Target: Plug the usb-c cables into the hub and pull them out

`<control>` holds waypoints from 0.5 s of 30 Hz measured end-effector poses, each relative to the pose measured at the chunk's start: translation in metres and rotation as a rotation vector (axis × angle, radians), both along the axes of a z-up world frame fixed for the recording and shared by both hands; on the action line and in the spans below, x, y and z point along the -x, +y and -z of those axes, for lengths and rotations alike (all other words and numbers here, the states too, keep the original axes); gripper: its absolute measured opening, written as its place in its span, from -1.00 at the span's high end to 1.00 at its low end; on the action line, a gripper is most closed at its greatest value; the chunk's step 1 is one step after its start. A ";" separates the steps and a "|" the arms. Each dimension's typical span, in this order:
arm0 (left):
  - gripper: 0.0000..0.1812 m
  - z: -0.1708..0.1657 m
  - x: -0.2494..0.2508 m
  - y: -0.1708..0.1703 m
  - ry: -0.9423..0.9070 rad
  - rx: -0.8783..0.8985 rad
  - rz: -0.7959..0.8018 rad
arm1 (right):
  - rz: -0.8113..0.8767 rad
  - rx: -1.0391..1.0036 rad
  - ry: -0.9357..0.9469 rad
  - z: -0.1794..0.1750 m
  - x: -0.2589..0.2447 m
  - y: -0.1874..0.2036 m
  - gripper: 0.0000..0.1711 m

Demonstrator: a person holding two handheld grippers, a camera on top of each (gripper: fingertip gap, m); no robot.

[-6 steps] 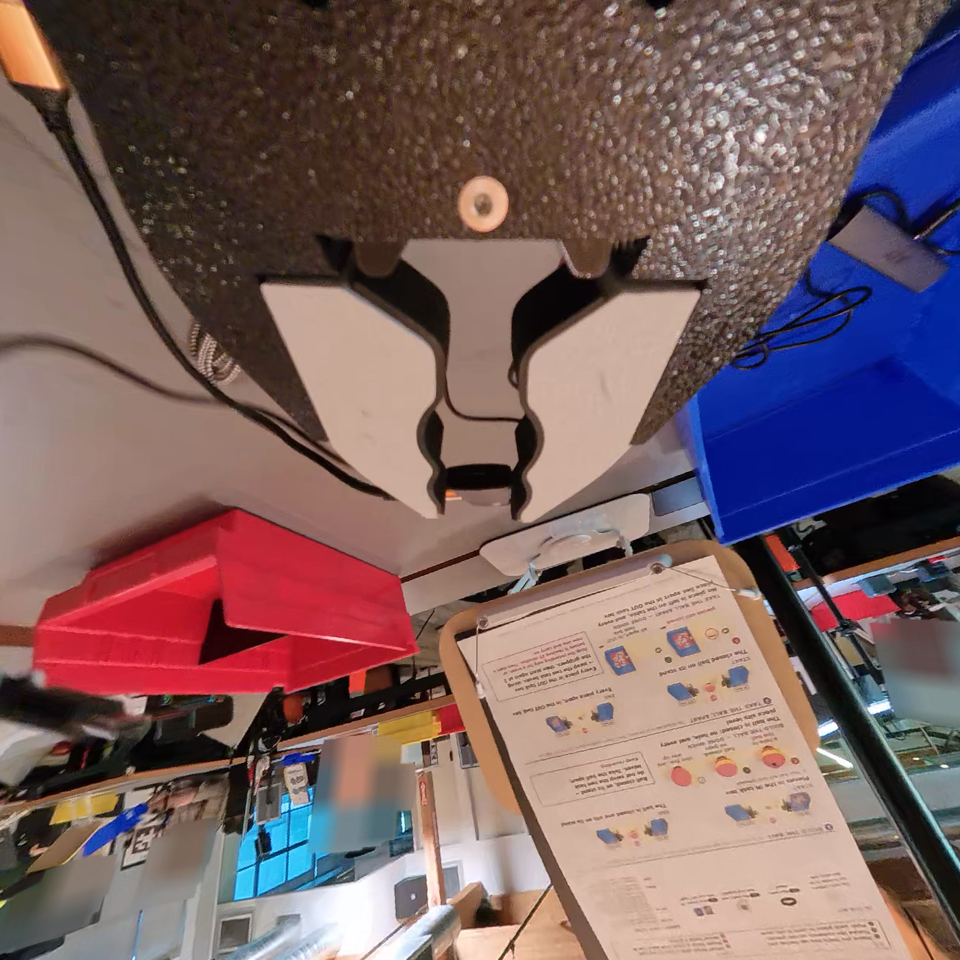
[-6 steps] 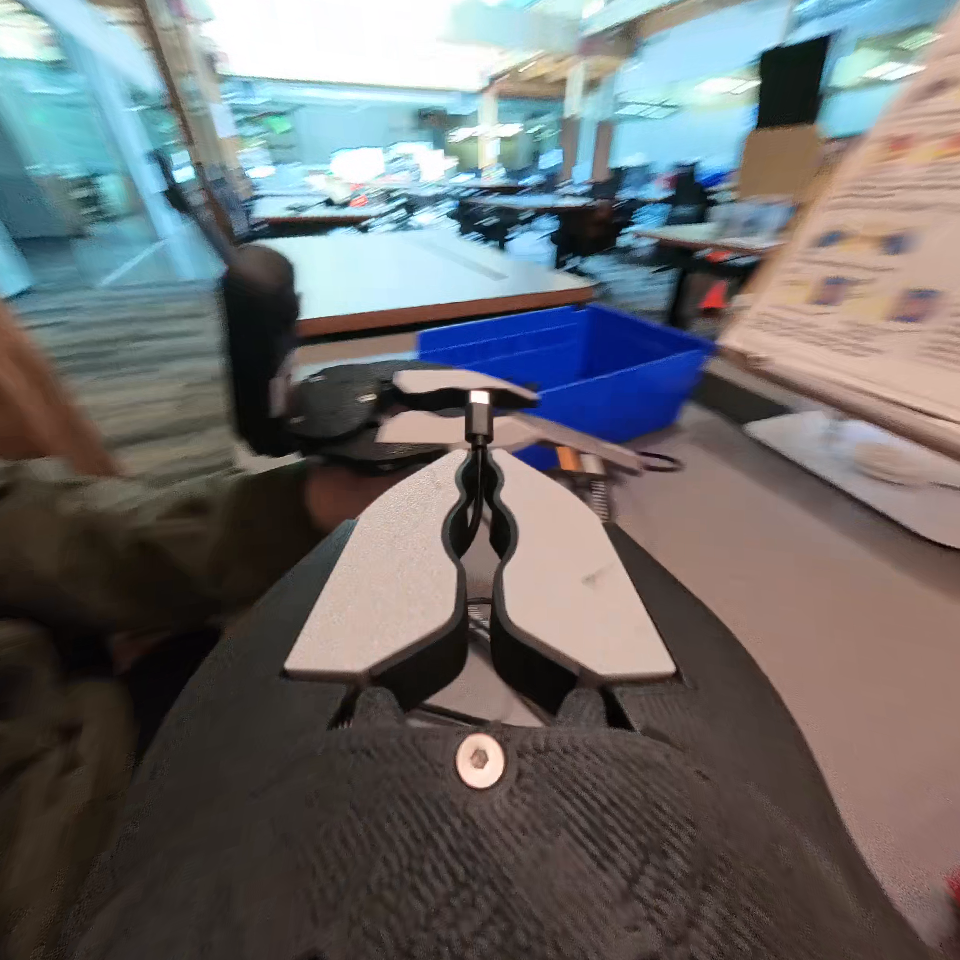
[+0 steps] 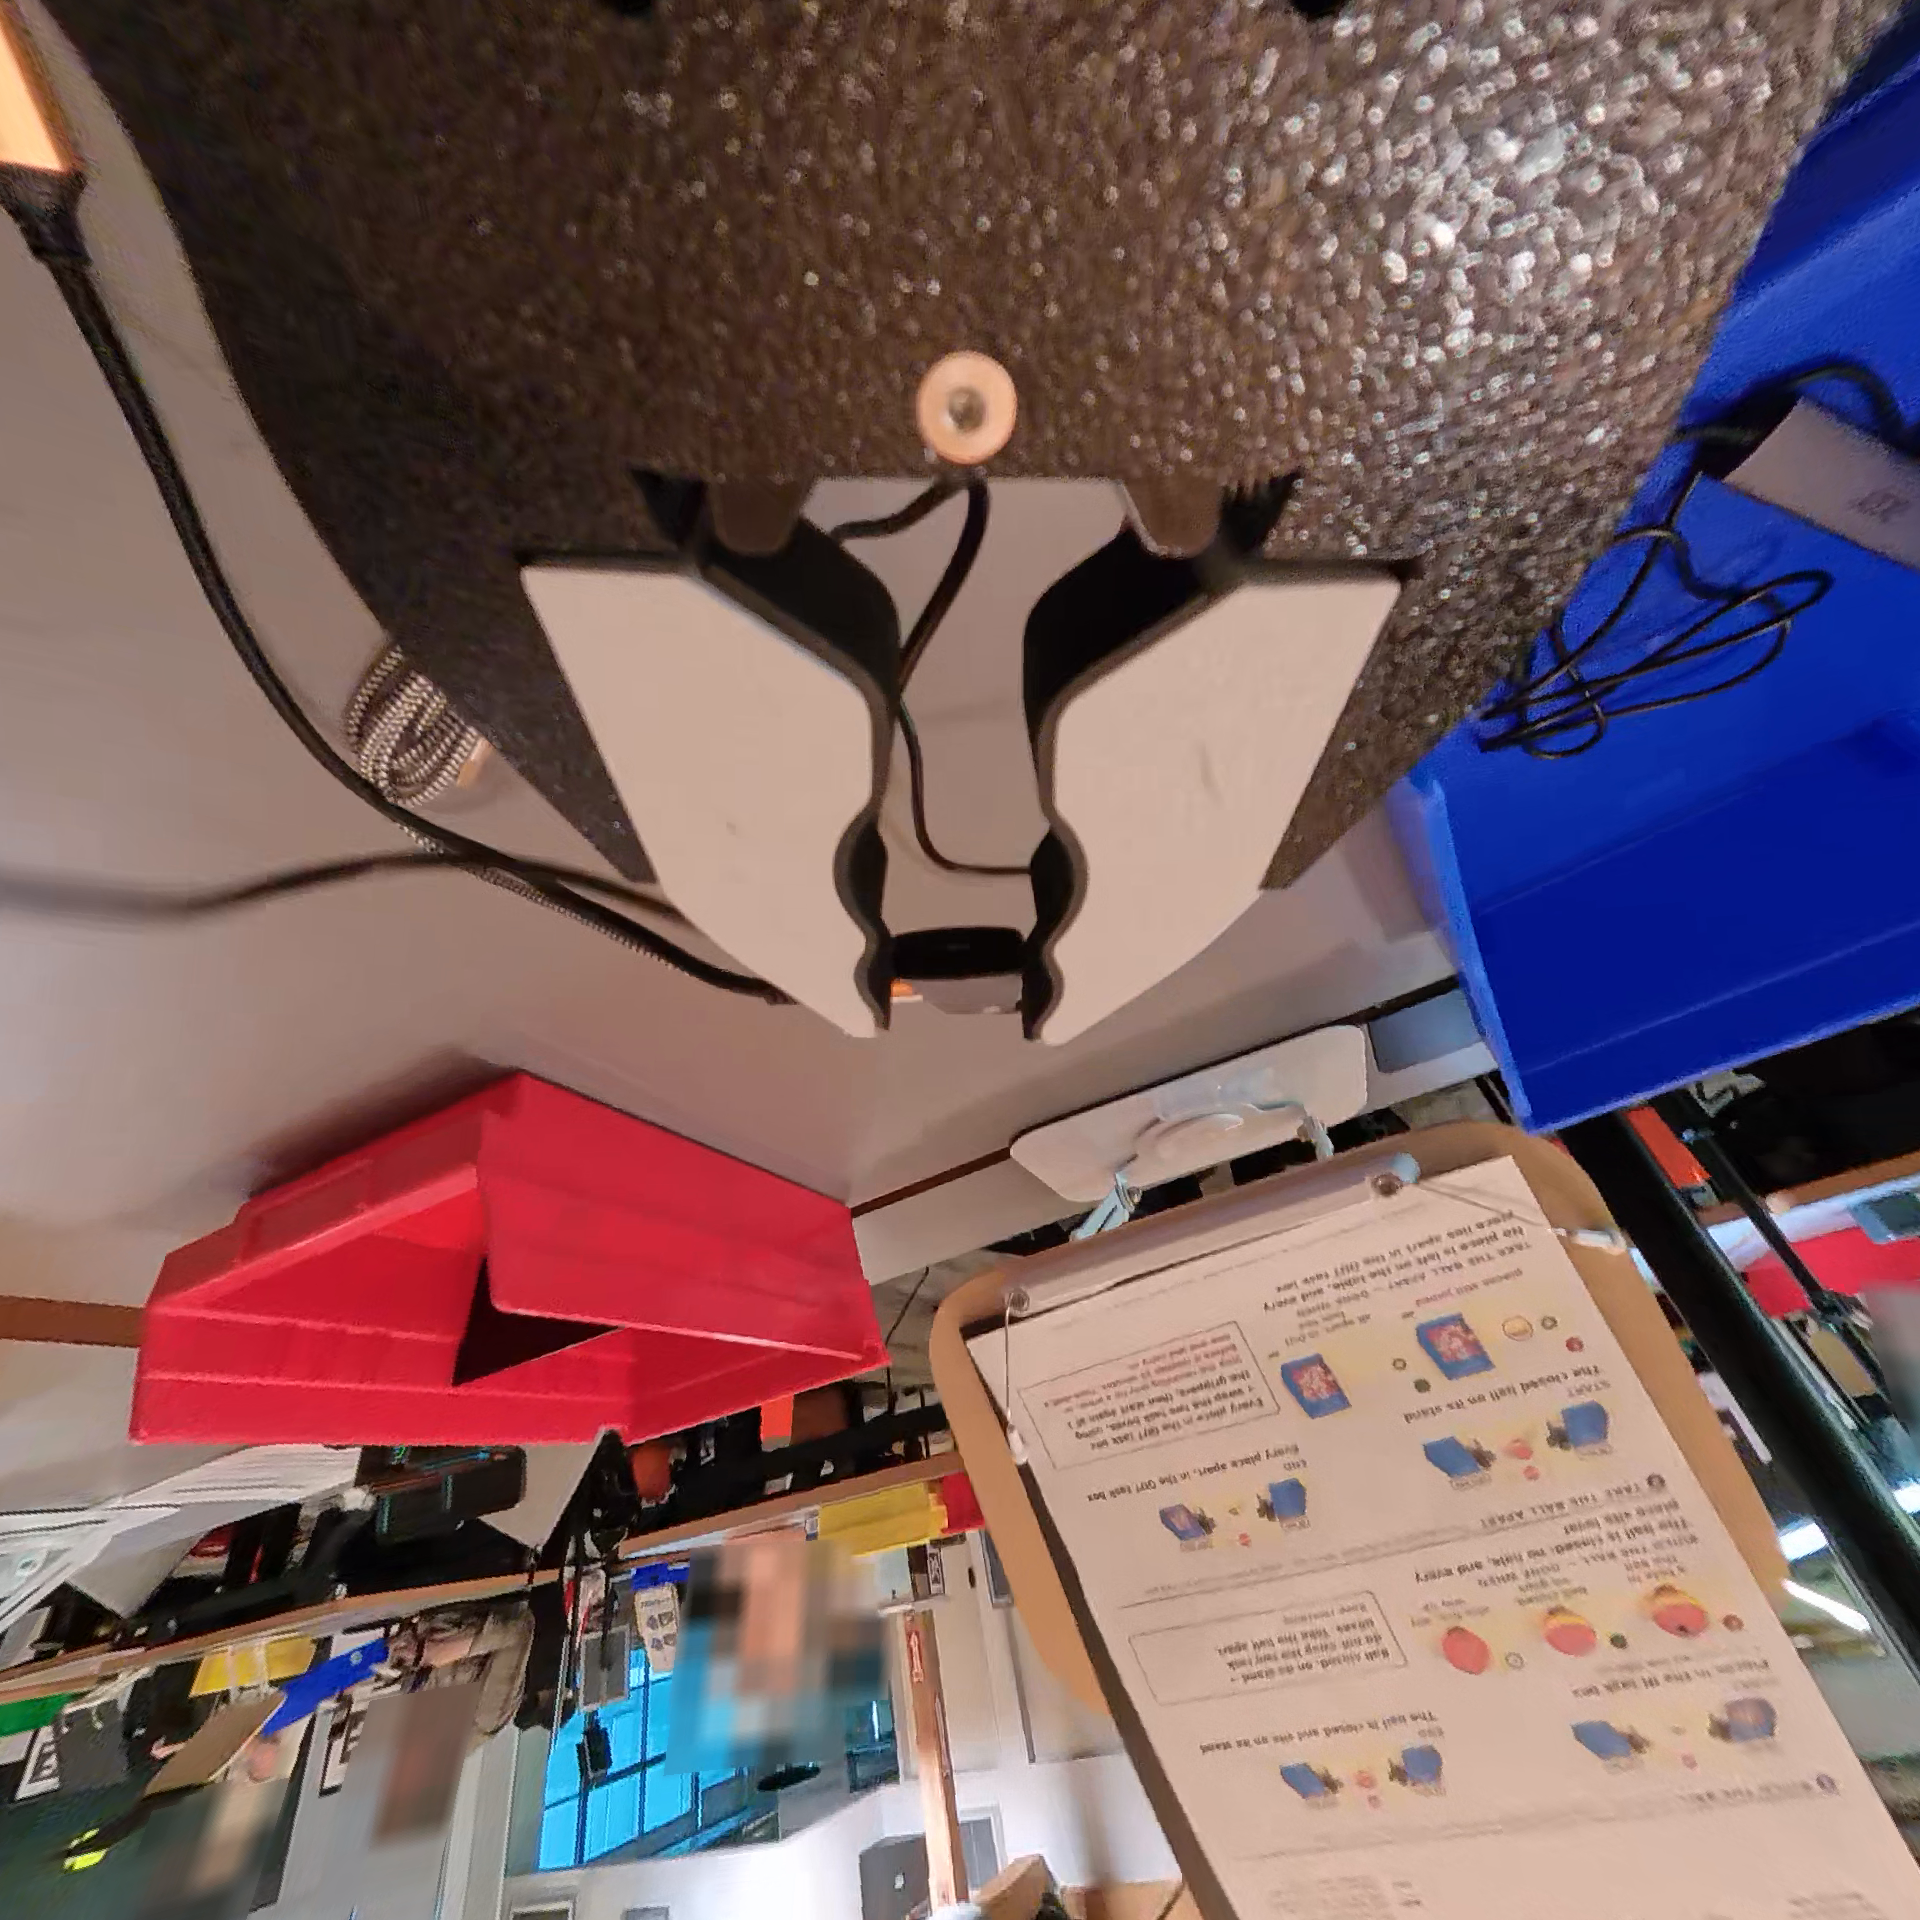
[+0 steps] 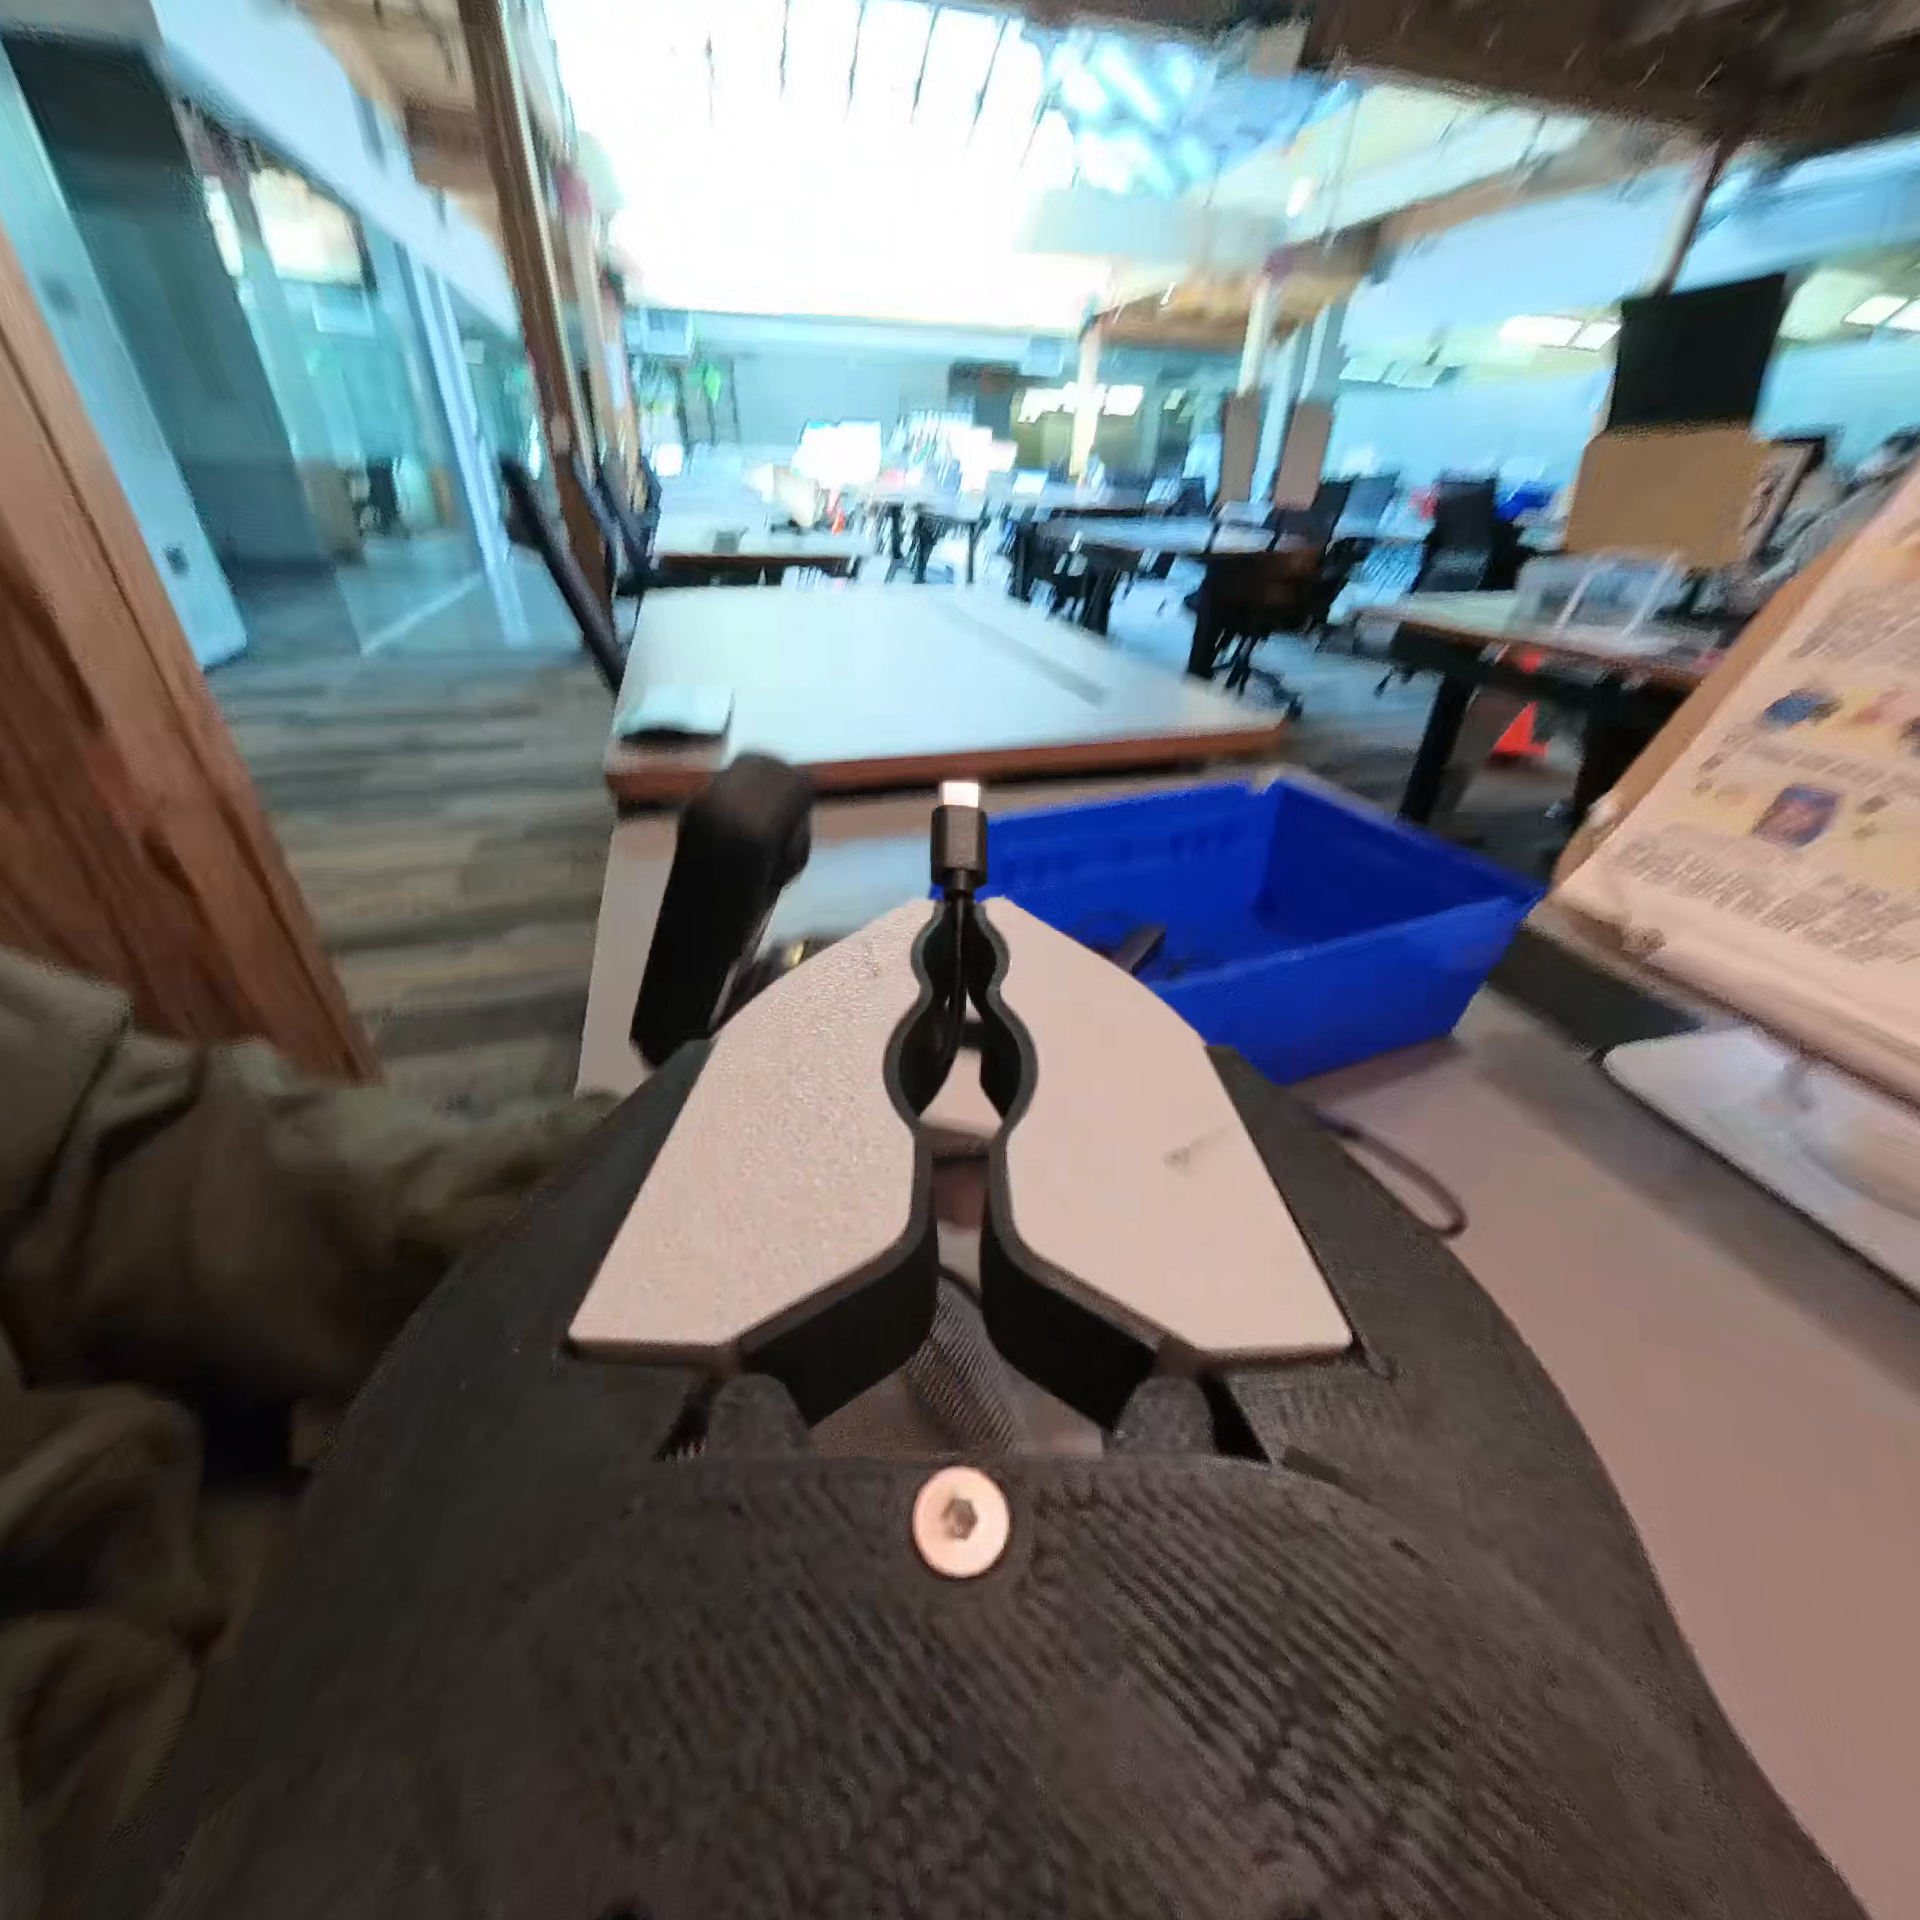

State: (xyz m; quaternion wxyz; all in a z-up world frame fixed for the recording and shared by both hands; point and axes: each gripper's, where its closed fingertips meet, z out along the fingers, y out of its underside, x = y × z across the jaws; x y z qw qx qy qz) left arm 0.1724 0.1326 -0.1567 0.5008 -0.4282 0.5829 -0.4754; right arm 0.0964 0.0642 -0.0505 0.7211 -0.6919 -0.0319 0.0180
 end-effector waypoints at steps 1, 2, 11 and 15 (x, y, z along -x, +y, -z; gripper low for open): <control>0.74 0.001 0.000 0.003 0.011 0.012 -0.001 | 0.035 -0.059 0.001 -0.019 -0.010 -0.007 0.97; 0.74 0.002 0.000 0.007 0.012 0.026 -0.007 | 0.071 -0.110 -0.011 -0.038 -0.021 -0.015 0.96; 0.74 0.013 -0.004 0.020 0.051 0.037 -0.051 | -0.023 -0.280 -0.057 -0.155 -0.021 -0.074 0.97; 0.74 0.014 -0.005 0.020 0.054 0.037 -0.046 | -0.246 -0.135 -0.118 -0.150 0.031 -0.080 0.96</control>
